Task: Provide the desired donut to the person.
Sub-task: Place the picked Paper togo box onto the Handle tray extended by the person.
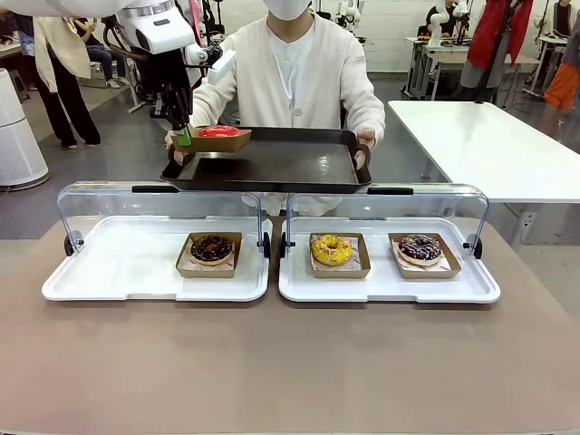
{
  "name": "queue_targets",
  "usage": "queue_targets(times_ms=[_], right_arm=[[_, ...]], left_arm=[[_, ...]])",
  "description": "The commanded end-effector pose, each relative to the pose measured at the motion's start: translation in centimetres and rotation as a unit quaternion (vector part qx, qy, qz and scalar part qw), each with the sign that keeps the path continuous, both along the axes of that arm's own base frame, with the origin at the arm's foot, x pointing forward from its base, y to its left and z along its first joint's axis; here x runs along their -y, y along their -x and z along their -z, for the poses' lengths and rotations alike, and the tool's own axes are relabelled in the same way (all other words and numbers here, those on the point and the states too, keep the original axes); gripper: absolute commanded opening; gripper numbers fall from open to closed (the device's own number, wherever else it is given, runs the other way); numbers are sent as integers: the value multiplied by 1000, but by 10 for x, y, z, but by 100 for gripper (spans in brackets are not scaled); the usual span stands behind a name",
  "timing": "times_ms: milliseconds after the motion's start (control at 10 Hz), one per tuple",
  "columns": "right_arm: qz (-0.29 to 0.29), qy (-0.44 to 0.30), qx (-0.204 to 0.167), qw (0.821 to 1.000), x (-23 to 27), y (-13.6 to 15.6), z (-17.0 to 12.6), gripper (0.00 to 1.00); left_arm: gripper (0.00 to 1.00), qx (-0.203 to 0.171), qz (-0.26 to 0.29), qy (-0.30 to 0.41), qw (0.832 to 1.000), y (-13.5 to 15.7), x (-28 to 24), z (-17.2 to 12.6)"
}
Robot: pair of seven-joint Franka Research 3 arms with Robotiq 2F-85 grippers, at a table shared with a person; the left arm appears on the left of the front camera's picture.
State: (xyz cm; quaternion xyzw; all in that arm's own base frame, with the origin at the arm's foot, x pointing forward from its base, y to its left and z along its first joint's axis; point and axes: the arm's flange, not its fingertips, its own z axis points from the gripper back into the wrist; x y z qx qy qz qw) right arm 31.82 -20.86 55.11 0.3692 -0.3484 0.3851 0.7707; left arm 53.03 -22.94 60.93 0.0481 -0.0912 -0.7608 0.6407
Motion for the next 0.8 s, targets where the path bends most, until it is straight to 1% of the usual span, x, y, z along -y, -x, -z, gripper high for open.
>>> queue_targets(times_ms=[0,100,300,500,600,700], right_arm=[[-3,-6,5,1000,0,0,0,100],[-3,-6,5,1000,0,0,0,100],[-3,-6,5,1000,0,0,0,100],[-3,-6,5,1000,0,0,0,100],[-3,-6,5,1000,0,0,0,100],[-3,-6,5,1000,0,0,0,100]], left_arm=[[1,-23,-7,11,1000,-11,-1,3],[1,-31,-8,8,999,-18,-1,6],[1,-42,-11,9,999,-22,1,16],[1,-43,-6,9,999,-27,1,18],[56,-42,-6,11,999,-25,1,20],[61,-43,-4,10,999,-25,1,20]])
